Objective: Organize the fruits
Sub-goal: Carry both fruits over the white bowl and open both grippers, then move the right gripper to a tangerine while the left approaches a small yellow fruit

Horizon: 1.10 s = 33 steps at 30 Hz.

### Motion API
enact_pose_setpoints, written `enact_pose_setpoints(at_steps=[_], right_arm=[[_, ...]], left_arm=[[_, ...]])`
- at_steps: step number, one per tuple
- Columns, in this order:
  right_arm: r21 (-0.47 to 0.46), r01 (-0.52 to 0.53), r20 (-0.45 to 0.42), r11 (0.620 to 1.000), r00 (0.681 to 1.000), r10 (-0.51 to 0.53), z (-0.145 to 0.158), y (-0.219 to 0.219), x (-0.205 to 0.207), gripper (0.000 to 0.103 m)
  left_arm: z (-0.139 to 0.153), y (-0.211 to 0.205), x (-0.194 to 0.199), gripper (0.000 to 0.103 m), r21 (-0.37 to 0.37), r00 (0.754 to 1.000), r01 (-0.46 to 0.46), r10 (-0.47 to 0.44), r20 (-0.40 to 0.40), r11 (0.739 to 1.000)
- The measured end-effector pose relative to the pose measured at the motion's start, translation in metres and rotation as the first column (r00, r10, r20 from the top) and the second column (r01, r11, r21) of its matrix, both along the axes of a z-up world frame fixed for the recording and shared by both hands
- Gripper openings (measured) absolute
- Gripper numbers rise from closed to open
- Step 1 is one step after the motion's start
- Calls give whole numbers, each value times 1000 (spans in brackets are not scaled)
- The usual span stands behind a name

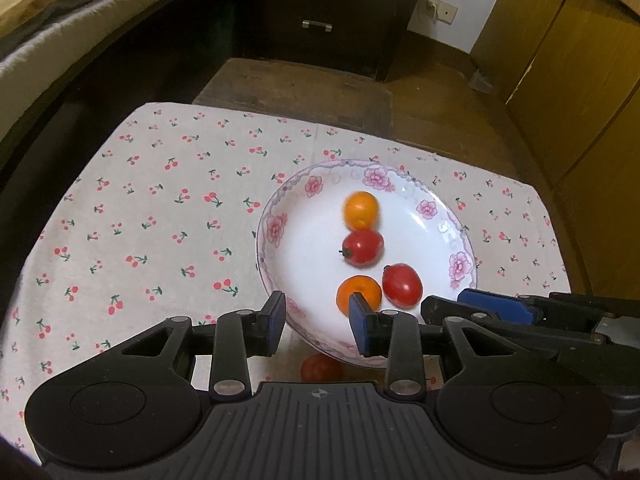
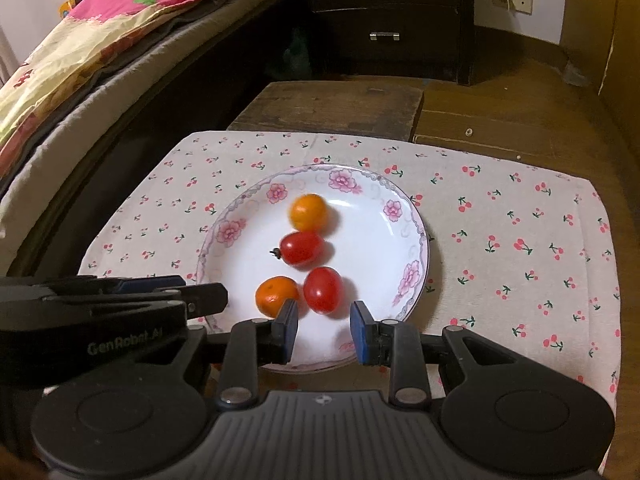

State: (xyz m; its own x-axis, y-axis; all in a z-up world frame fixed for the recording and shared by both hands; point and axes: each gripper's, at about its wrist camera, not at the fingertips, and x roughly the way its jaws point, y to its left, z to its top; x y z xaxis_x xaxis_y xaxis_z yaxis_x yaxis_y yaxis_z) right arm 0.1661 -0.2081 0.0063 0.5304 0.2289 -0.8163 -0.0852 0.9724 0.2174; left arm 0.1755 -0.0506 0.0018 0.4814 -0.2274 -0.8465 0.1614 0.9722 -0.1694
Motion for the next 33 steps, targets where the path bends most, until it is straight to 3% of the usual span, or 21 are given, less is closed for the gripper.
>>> enact_pose_setpoints(at_steps=[20,33], right_arm=[[-12,-14,-8,1000,1000,14,7,9,-35,30],[-9,-33,-67,999,997,33,-5,15,-57,31]], left_arm=[[11,15,-37,49,-7,1000,9,-9,13,1000],[6,22,-69,51,-1,999,33,-33,-15,999]])
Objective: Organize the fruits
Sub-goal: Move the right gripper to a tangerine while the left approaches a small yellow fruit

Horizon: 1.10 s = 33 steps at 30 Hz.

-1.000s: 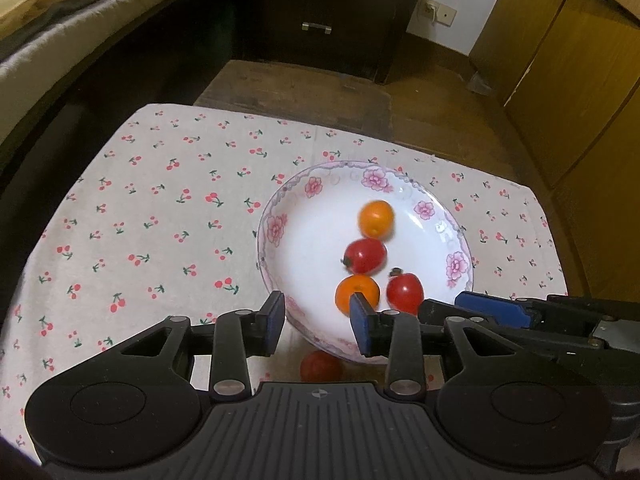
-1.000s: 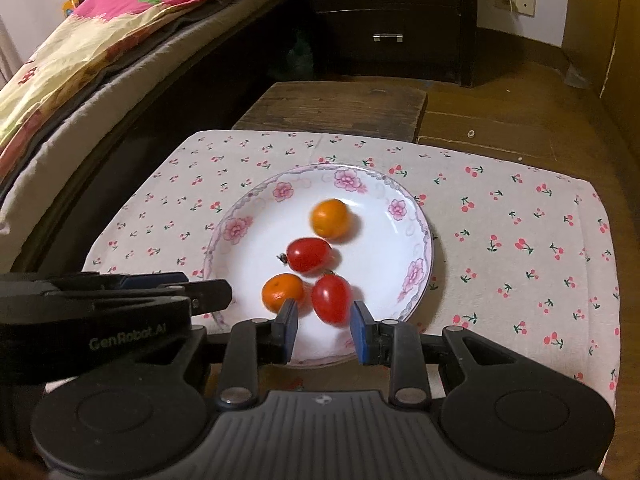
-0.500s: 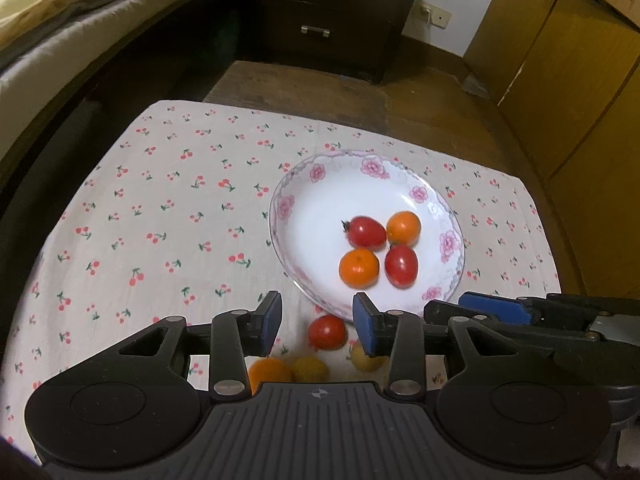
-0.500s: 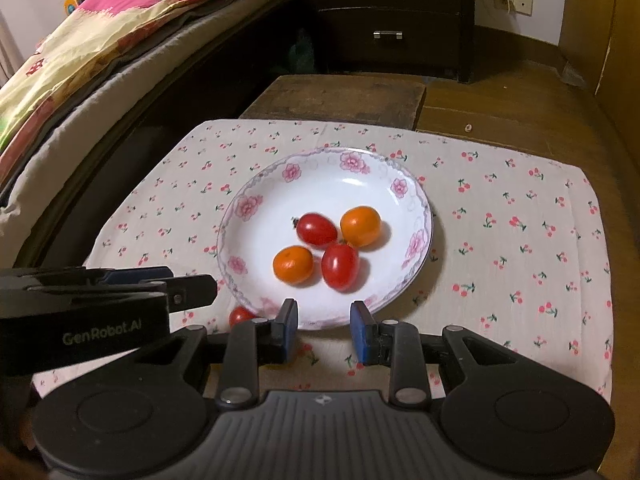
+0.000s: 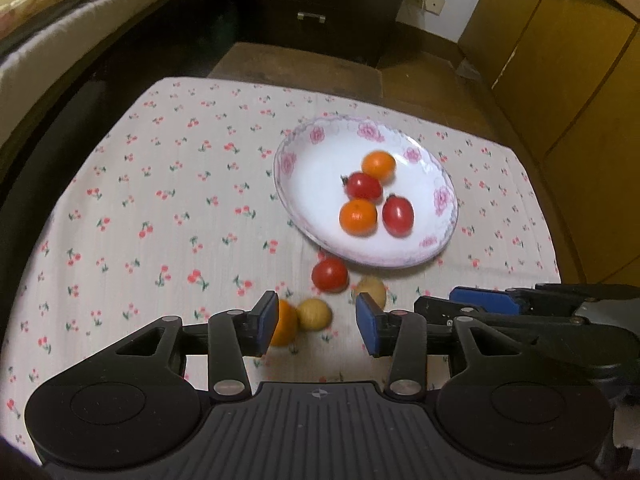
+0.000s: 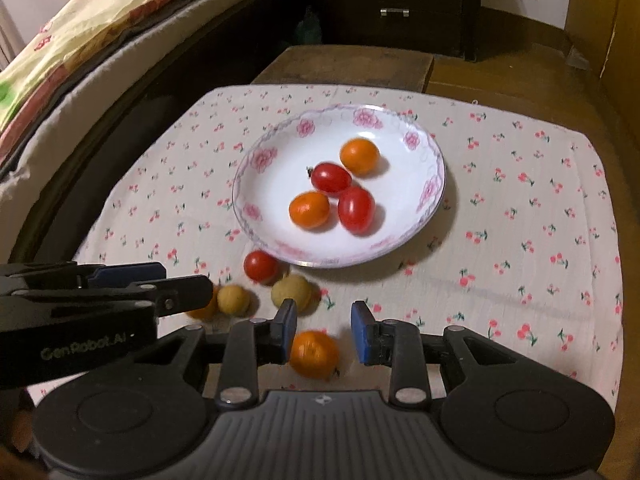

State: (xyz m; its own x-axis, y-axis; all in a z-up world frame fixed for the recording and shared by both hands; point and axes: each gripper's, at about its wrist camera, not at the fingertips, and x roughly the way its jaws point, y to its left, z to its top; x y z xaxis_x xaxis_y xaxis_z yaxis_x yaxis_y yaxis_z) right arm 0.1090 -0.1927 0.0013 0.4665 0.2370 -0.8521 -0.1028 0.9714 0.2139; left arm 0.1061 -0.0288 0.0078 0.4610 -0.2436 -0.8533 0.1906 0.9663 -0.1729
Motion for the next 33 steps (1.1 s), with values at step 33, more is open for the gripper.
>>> enact_pose_setpoints(at_steps=[33], right_arm=[[-74,-81,-96,994,993,74,-35,24,-4,40]], left_arm=[[-29,11,-37,61,32,995,33,-30,-99,999]])
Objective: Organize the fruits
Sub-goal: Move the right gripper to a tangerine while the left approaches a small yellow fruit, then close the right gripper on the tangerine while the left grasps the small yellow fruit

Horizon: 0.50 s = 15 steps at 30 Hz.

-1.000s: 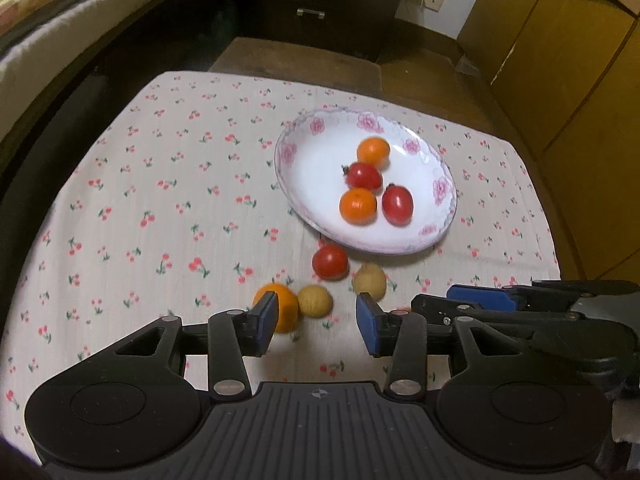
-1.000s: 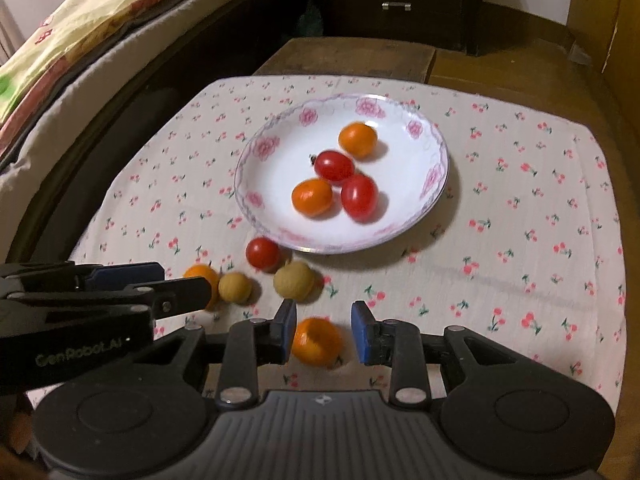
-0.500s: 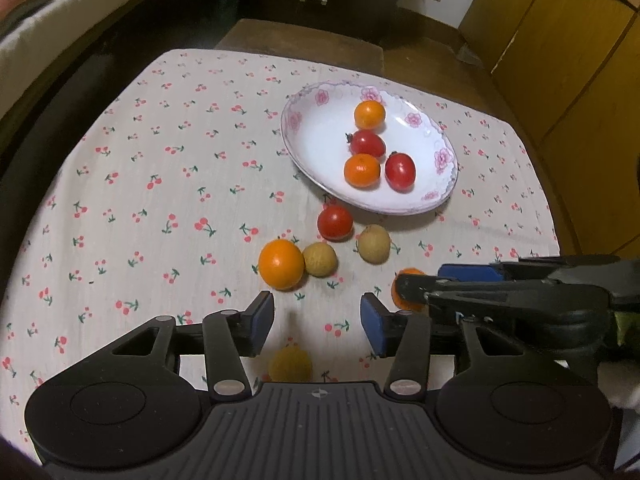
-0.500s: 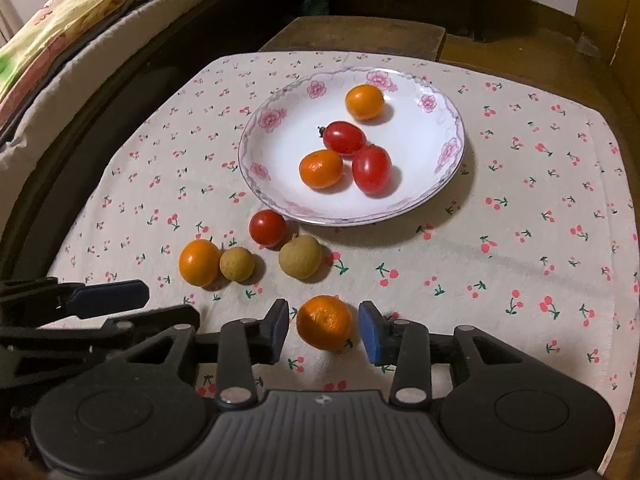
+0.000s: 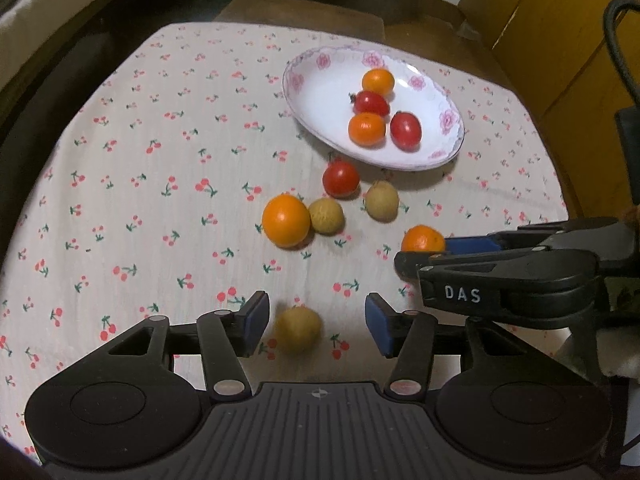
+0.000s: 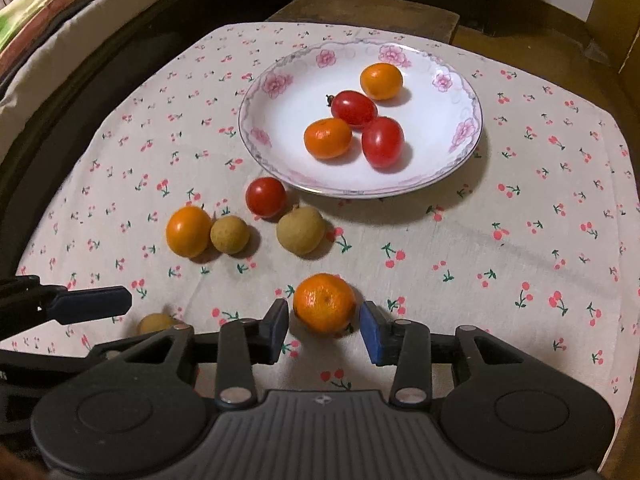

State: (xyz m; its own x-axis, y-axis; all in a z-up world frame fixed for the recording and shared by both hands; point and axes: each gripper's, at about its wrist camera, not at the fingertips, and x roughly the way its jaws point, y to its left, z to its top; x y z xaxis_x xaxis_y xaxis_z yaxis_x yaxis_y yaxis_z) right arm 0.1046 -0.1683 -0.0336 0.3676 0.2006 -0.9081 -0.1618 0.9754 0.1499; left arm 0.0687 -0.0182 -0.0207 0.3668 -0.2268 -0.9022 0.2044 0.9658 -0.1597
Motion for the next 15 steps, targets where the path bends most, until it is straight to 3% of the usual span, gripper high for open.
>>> enact_pose_setpoints(at_steps=[9,15], right_arm=[[16,6,0,1000,1000,-6,2,-4,1,40],[30,16,4,999,1000,-16,4,-6,2,40]], left_arm=[[-16,-3,0,60,38,999,9,-8,-36,999],[-19,-3,0,48,49,999,9,-7,-42,999]])
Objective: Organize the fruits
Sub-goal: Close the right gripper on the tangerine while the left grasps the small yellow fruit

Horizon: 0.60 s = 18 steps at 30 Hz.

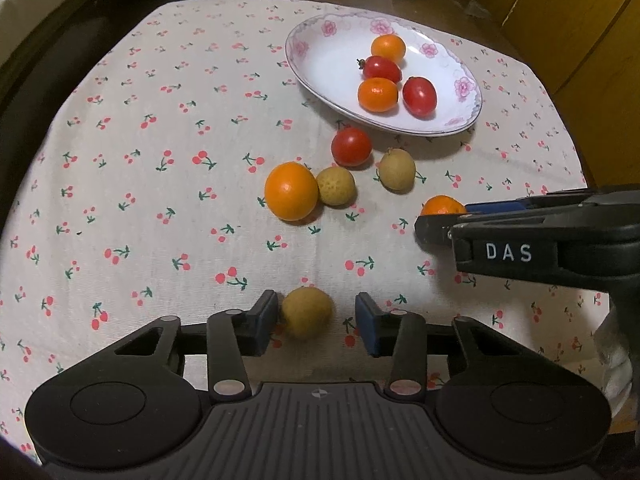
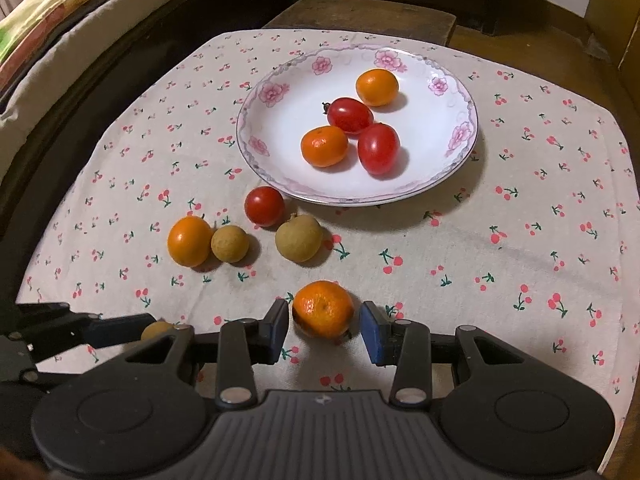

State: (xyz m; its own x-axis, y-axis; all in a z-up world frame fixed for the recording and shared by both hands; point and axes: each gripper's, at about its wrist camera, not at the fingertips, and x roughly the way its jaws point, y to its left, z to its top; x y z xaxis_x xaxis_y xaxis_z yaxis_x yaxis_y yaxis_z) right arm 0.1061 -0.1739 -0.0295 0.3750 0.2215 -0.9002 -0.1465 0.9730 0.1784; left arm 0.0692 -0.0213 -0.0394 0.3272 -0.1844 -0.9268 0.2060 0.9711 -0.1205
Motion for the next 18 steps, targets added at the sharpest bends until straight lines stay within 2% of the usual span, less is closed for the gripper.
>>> enact_pose_setpoints(at_steps=[5,10,18], right_arm=[[1,6,0,1000,1000,-6,0,-1,0,40],[2,3,-4,1000,1000,-3,-1,1,1,40],[-27,-8,10,1000,1000,8,-5,5,1,40]], left_arm=[[1,1,0,40,8,1000,-2,2,7,1000],[3,1,0,36,8,1000,1,-1,15,1000],[0,3,2,42,4,1000,-7,7,8,1000]])
